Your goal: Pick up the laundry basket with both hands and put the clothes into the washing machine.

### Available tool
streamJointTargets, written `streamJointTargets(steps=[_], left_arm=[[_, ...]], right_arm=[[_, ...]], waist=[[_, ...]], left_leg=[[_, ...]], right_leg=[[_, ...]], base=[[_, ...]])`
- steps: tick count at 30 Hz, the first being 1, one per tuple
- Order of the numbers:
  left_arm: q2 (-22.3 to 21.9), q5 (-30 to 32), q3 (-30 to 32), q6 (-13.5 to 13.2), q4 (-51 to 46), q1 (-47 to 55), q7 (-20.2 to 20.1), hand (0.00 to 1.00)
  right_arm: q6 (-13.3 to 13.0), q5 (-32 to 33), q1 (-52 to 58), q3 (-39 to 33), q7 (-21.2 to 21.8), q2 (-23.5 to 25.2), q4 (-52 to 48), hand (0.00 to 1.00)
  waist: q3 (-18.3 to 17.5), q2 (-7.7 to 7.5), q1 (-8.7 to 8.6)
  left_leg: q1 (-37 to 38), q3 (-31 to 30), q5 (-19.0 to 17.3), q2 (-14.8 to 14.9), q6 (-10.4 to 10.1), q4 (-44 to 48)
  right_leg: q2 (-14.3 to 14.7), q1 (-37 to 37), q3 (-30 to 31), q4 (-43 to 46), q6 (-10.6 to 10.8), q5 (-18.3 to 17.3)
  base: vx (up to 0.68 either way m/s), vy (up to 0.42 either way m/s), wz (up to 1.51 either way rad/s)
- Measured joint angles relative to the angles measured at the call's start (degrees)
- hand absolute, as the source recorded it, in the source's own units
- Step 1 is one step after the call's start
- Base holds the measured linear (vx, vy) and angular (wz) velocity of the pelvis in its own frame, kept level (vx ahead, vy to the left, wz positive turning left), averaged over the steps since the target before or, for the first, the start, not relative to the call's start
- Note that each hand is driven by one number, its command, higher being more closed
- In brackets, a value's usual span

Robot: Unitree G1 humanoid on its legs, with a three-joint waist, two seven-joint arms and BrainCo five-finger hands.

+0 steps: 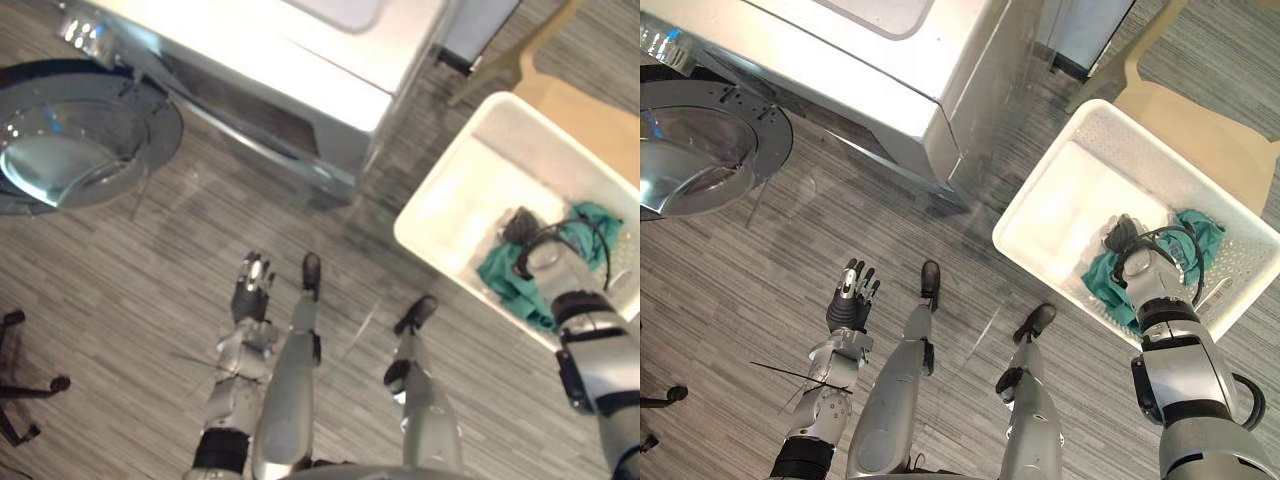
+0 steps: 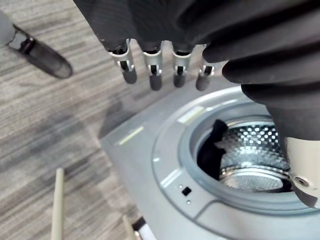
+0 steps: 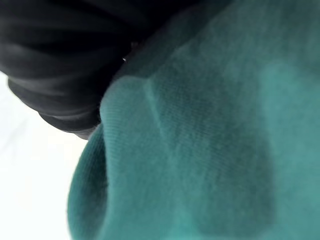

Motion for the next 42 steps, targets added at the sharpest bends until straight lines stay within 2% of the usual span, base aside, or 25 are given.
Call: streamJointTargets(steps=[3,10,14,19,22,23,30,35,36,42], left_arm=[[0.00,0.00,-0.05,0.56,-0.01,0.54,-0.11,0.00],[0.54,0.16,-1.46,0.76,-0.93,2.89,-1.26,0.00],[1.95,0.19,-2.80,0.81,-0.87,4.47,-1.58,0.00],[4.85,0.97,-2.87,0.77,1.61,5.02,-2.17,0.00],[5.83,1.30,-2.97,0.85,4.20,5.68,-2.12,0.00],[6.37,1.31,-3.03,0.85,4.26,6.50,-2.12,0.00],[7.76,2.36,-3.37,0.89,6.20,8.08,-2.10,0.00],[8.83,3.89,-3.19,0.94,6.21,11.20,-2.16,0.00],[8.83,4.62,-3.19,0.94,6.21,11.57,-2.19,0.00],[9.02,4.71,-3.18,1.15,6.20,11.61,-2.33,0.00]], right_arm=[[0.02,0.22,1.77,-2.44,-0.58,0.63,-0.05,1.00],[0.92,2.42,6.21,-10.81,-3.40,0.51,-0.31,1.00],[0.85,4.37,8.81,-16.05,-5.50,0.36,-0.35,1.00],[0.86,7.03,8.26,-18.33,-7.48,0.28,-0.19,1.00],[0.75,9.01,6.66,-18.34,-7.54,0.00,-0.19,1.00],[0.53,9.17,5.72,-18.38,-7.74,-0.12,-0.22,1.00],[-0.25,9.54,5.22,-20.95,-10.36,-0.58,-0.68,1.00],[-0.44,9.53,7.32,-23.98,-12.55,-0.68,-7.55,1.00],[-0.45,9.54,8.19,-24.58,-12.63,-0.71,-8.42,0.00],[-1.02,11.49,9.85,-23.11,-10.04,-0.77,-9.31,0.00]], waist=[[-0.13,0.23,0.13],[-1.92,2.66,0.09],[-3.17,2.67,-0.57],[-4.40,2.23,-1.90],[-5.54,1.61,-1.98],[-6.05,0.92,-1.89],[-7.86,-0.15,-2.78],[-10.45,-1.24,-4.21],[-11.37,-1.44,-4.19],[-12.44,-1.67,-4.87]], left_leg=[[1.39,-0.33,0.09,-0.06,0.10,0.01],[5.37,-0.65,-0.05,-0.05,0.06,0.00],[6.78,-0.34,-0.41,-0.06,0.58,-0.01],[9.51,-0.36,-0.56,-0.02,0.79,-0.02],[10.82,-0.39,-0.80,-0.06,0.94,-0.03],[11.45,-0.21,-0.94,-0.13,0.83,-0.04],[13.89,-0.16,-1.56,-0.53,0.81,-0.11],[16.19,0.90,-2.17,-0.71,0.73,-0.39],[16.67,1.16,-2.32,-0.71,0.69,-0.40],[16.81,1.29,-2.34,-0.27,0.71,-0.40]], right_leg=[[-0.13,1.43,-0.53,0.45,0.09,-0.61],[-0.74,5.15,-0.93,2.05,0.41,-2.06],[-0.51,6.38,-0.75,2.04,0.44,-2.10],[-0.29,9.08,-0.22,1.44,0.45,-1.94],[0.10,10.64,0.31,0.10,0.71,-1.50],[0.29,11.20,0.71,-0.55,0.88,-1.28],[0.08,13.63,0.96,-0.59,1.03,-1.39],[-0.17,15.23,1.99,-0.63,1.21,-1.48],[-0.20,15.53,2.25,-0.64,1.28,-1.54],[-0.03,15.53,2.56,-0.64,1.24,-1.65]], base=[[0.00,0.068,0.09],[0.00,0.047,0.06],[-0.04,0.035,-0.02],[-0.02,0.012,-0.01],[-0.03,0.000,-0.07],[-0.03,0.002,-0.05],[-0.01,0.004,0.00],[0.00,-0.007,-0.08],[0.03,-0.022,-0.09],[0.00,-0.023,-0.02]])
